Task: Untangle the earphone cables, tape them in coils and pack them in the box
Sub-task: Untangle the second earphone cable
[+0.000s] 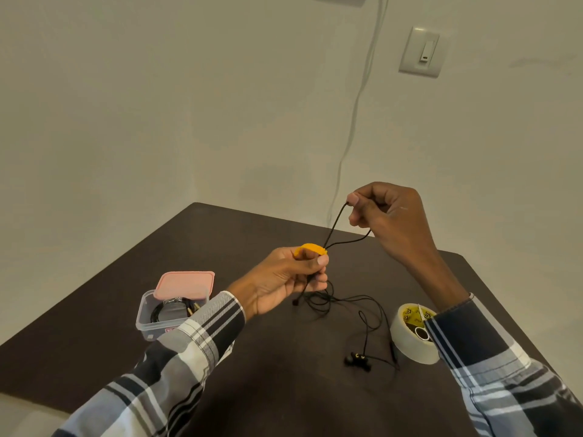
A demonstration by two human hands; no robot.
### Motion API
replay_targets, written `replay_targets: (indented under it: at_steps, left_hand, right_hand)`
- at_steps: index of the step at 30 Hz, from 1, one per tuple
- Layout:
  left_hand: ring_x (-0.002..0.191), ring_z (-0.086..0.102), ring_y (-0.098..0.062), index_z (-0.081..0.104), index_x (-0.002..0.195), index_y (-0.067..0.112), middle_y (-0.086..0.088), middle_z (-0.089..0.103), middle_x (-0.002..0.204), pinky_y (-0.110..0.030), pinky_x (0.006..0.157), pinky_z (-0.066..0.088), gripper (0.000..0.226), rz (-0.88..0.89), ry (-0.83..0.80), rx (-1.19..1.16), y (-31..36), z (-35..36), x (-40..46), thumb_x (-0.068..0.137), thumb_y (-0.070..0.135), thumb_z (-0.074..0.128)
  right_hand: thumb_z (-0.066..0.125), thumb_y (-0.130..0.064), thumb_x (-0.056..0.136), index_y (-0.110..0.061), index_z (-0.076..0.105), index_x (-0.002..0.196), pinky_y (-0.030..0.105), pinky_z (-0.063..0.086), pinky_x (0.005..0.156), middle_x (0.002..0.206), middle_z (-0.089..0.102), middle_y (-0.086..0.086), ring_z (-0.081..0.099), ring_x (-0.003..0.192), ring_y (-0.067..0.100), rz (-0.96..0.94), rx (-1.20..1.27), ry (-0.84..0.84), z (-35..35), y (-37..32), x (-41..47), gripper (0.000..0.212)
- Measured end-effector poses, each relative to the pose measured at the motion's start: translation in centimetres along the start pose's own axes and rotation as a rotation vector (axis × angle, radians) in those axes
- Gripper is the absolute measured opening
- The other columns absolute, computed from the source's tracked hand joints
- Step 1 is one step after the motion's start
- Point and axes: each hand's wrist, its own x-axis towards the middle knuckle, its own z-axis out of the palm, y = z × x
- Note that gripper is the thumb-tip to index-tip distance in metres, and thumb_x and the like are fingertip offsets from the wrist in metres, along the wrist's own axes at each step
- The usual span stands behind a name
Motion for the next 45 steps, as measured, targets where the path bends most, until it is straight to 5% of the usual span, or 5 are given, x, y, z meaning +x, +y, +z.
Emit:
replay_targets:
  at_steps: [9, 17, 23, 34, 45]
  left_hand:
    - [0.053, 0.041, -0.004, 0.072, 0.103, 0.01, 0.004, 0.053, 0.069, -0.015, 0.048, 0.041, 0.039, -0.062, -0.015, 0.045, -0.4, 1.3, -0.3, 0.086, 0.043, 0.062]
    - [0.055, 0.038, -0.006, 0.066, 0.079, 0.017, 0.003, 0.047, 0.066, -0.015, 0.047, 0.036, 0.032, -0.015, -0.09, 0.06, 0.1, 2.1, -0.7, 0.091, 0.045, 0.057]
    - [0.06, 0.065, -0.013, 0.072, 0.077, 0.012, -0.004, 0.066, 0.069, -0.024, 0.057, 0.057, 0.028, 0.15, -0.193, -0.113, 2.4, 3.6, -1.7, 0.083, 0.036, 0.06]
    - [0.066, 0.069, -0.013, 0.073, 0.097, 0.01, -0.005, 0.068, 0.076, -0.027, 0.062, 0.06, 0.023, 0.211, 0.058, 0.032, 3.7, 1.5, -1.3, 0.088, 0.028, 0.06]
    - [0.026, 0.033, -0.002, 0.062, 0.06, 0.016, 0.006, 0.038, 0.036, -0.015, 0.034, 0.02, 0.048, 0.229, 0.069, 0.038, 4.6, 3.4, -0.8, 0.082, 0.056, 0.047]
  right_hand:
    - [0.065, -0.02, 0.096, -0.016, 0.072, 0.084, 0.031, 0.06, 0.066, 0.068, 0.071, 0.003, 0.07, 0.061, 0.013, 0.0, 0.046, 0.043, 0.0, 0.3, 0.4, 0.014]
    - [0.064, -0.022, 0.097, -0.021, 0.07, 0.081, 0.033, 0.058, 0.066, 0.066, 0.07, -0.002, 0.07, 0.063, 0.014, 0.052, 0.023, 0.084, -0.3, 1.2, 0.9, 0.017]
    - [0.069, -0.024, 0.094, -0.013, 0.073, 0.081, 0.03, 0.054, 0.062, 0.066, 0.072, 0.004, 0.067, 0.059, 0.013, 0.165, 0.046, -0.047, 0.5, 3.3, 0.5, 0.018]
    - [0.071, -0.022, 0.092, -0.013, 0.072, 0.082, 0.026, 0.055, 0.062, 0.065, 0.07, 0.003, 0.067, 0.06, 0.014, 0.122, 0.154, -0.107, 1.0, 3.7, -0.4, 0.013]
    - [0.065, -0.015, 0.097, -0.008, 0.072, 0.093, 0.018, 0.052, 0.056, 0.077, 0.072, 0.007, 0.068, 0.06, 0.01, 0.175, 0.156, -0.142, 1.6, 4.1, -0.4, 0.011]
